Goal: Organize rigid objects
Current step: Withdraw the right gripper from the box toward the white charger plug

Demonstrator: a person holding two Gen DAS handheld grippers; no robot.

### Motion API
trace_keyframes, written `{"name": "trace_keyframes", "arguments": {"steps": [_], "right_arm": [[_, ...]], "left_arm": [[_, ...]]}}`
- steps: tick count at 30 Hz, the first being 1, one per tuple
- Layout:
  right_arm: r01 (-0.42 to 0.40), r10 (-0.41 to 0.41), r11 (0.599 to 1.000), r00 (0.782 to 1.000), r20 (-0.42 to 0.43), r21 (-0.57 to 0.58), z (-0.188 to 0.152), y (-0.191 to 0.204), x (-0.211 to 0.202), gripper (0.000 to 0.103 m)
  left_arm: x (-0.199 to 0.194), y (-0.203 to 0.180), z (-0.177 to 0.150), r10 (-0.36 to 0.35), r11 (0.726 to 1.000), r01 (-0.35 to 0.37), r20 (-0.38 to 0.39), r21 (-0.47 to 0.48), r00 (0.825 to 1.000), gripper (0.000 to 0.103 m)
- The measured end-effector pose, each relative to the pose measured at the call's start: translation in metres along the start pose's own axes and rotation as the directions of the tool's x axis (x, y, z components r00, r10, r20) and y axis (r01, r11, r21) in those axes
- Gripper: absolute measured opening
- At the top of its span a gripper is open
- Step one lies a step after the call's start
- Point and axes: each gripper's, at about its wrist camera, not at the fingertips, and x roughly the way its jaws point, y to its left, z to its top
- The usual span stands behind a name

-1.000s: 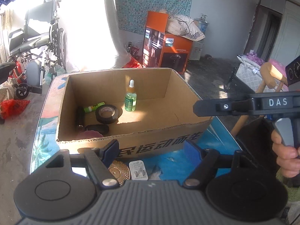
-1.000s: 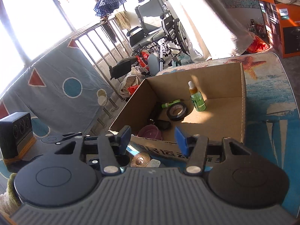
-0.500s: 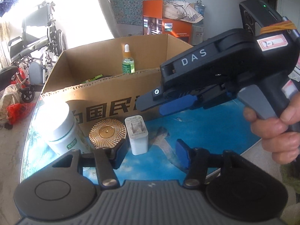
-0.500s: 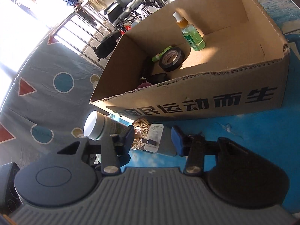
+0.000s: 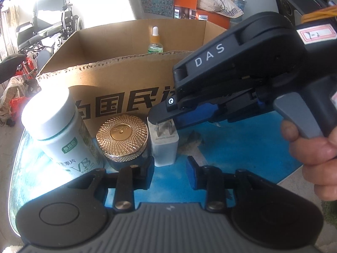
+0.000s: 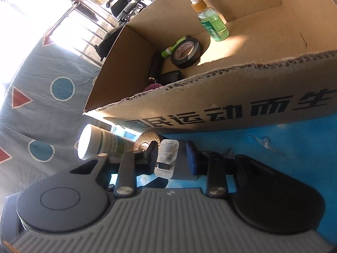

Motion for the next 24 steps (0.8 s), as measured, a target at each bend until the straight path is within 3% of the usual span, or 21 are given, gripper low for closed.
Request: {"name": "trace_keyframes", "arguments": {"steps": [16, 24], "right_arm": [[0.039, -0.039, 0.999, 0.999, 0.009, 0.002, -0.002, -0.008, -0.008, 0.027], [0.072, -0.072, 0.997, 0.997, 0.019, 0.016, -0.006, -0.018, -0.022, 0.027]], "left_arm": [[0.01, -0.008, 0.007, -0.02, 1.0, 0.02, -0.007, 0.018, 1.0, 0.034], [0.014, -0.021, 0.009, -0.064, 0.996, 0.064, -0.009, 0.057, 0.998, 0.034]]}}
